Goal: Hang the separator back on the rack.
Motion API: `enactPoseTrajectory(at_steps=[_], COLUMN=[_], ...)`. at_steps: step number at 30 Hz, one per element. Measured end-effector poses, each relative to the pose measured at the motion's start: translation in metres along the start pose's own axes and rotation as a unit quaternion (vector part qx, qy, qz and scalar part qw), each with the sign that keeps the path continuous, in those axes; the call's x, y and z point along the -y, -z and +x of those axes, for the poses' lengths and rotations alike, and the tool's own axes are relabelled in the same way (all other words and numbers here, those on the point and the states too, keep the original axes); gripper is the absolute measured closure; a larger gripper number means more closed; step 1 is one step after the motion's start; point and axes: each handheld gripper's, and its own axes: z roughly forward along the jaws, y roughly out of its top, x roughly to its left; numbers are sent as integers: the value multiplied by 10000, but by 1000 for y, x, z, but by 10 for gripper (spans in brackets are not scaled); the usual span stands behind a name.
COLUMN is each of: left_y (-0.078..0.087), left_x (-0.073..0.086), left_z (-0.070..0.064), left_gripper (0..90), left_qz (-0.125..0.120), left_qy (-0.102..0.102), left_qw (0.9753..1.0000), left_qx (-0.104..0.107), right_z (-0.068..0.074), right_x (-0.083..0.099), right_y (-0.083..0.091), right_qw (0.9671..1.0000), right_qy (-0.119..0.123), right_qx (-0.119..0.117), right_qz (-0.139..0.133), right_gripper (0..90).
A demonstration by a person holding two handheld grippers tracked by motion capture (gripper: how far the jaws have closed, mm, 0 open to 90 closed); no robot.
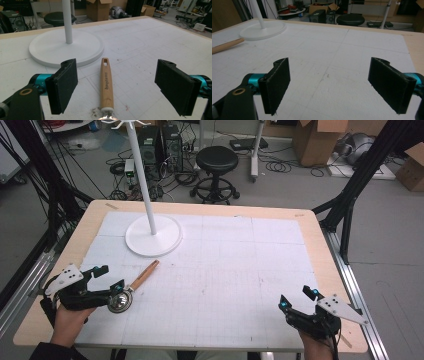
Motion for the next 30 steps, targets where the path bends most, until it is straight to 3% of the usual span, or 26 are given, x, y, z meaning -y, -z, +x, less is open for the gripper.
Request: enactPoseTrajectory(at_steps=[4, 8, 9, 11, 16, 19, 21, 24, 27, 29, 30], left_y=[-3, -10, -12, -17, -42, -59, -74, -90, -105, -114, -117], left_x=[0, -3, -3, -4, -9, -13, -15, -17, -18, -16, -15], left_z=[2, 3, 3, 3, 3, 3, 5, 4, 4, 5, 5], left_gripper=[190, 204, 265, 275, 284, 281, 269, 273, 275, 275, 275], left_qz=[26, 218, 282, 471, 941, 1029, 1179, 1383, 1673, 1870, 1901], left_qy=[32, 71, 82, 114, -50, -34, 59, -74, -193, -154, -120], left_qw=[10000, 9997, 9996, 9988, 9955, 9946, 9928, 9902, 9856, 9822, 9816], left_qx=[-23, -10, 2, -13, 15, 110, 200, 206, 133, 95, 107], right_z=[0, 0, 0, 0, -1, -1, -1, -2, -3, -3, -2], right_x=[1, 1, 1, 1, 2, 2, 2, 3, 3, 3, 3], right_y=[-2, -3, -2, -2, -6, -7, -7, -6, -7, -7, -7], right_qw=[10000, 10000, 10000, 9999, 9999, 9999, 9999, 9999, 9998, 9998, 9998], right_qy=[-11, 6, -60, -77, -81, -97, -90, -106, -119, -108, -143], right_qx=[-20, -58, -67, -70, -90, -100, -100, -92, -94, -108, -118], right_qz=[40, 47, 19, 22, 78, 88, 83, 83, 87, 89, 113], right_gripper=[163, 163, 163, 163, 163, 163, 163, 163, 163, 163, 163])
